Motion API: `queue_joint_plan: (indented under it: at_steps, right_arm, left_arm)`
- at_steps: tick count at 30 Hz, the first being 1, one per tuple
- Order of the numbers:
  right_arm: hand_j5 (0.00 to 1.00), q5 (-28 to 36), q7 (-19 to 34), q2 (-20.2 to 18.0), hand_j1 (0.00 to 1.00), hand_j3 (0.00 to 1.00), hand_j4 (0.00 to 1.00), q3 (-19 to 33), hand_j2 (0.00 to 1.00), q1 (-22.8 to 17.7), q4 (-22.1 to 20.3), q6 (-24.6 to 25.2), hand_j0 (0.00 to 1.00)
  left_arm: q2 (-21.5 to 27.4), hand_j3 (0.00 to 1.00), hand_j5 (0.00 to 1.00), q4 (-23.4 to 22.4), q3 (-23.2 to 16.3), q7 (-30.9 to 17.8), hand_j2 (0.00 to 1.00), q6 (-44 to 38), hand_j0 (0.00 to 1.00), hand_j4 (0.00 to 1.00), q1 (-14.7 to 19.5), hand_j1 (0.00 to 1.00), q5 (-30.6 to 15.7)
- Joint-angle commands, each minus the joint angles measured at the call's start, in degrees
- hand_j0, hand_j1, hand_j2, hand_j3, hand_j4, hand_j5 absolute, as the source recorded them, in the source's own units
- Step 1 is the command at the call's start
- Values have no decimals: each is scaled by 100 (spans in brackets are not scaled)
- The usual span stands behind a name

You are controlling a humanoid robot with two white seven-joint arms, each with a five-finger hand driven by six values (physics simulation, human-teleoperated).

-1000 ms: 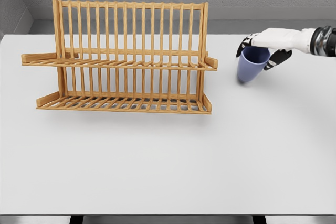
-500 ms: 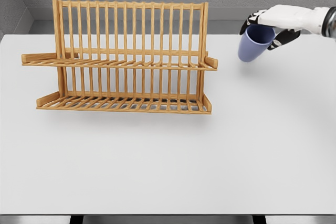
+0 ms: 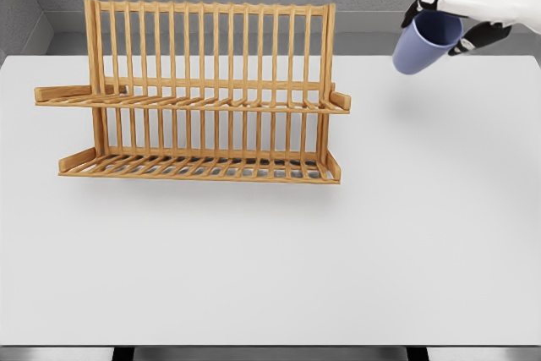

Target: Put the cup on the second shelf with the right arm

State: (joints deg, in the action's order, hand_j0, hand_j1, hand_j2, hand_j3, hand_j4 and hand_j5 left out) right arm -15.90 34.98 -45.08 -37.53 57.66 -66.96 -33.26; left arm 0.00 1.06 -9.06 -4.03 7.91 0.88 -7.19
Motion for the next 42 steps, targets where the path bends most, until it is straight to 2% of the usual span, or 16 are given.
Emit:
queue_joint_plan:
  at_steps: [1,7,13,24,27,38,42]
  right_arm:
    - [65,43,2,-115,65,65,65,62,65,-9,-238,3,65]
    - [65,51,2,-353,65,65,65,79,65,-202,-977,12,65]
    - [65,51,2,-353,65,65,65,194,65,-237,-1152,12,65]
    - [65,69,2,-432,65,65,65,290,65,-352,-1908,12,65]
    - [65,69,2,-423,65,65,65,290,65,-369,-1944,12,65]
    - [65,69,2,-362,65,65,65,290,65,-404,-2568,91,65]
    - [65,69,2,-318,65,65,65,290,65,-404,-2594,100,65]
  left_arm:
    - [0,100,100,8,1,-1,100,0,100,100,0,100,-1]
    - [0,100,100,-1,1,-1,100,0,100,100,0,100,-1]
    - [0,100,100,8,1,-1,100,0,100,100,0,100,-1]
    - [0,100,100,-1,1,-1,100,0,100,100,0,100,-1]
    - [0,100,100,-1,1,-1,100,0,100,100,0,100,-1]
    - [0,100,100,-1,1,-1,100,0,100,100,0,100,-1]
    - [0,100,100,-1,1,-1,100,0,100,100,0,100,-1]
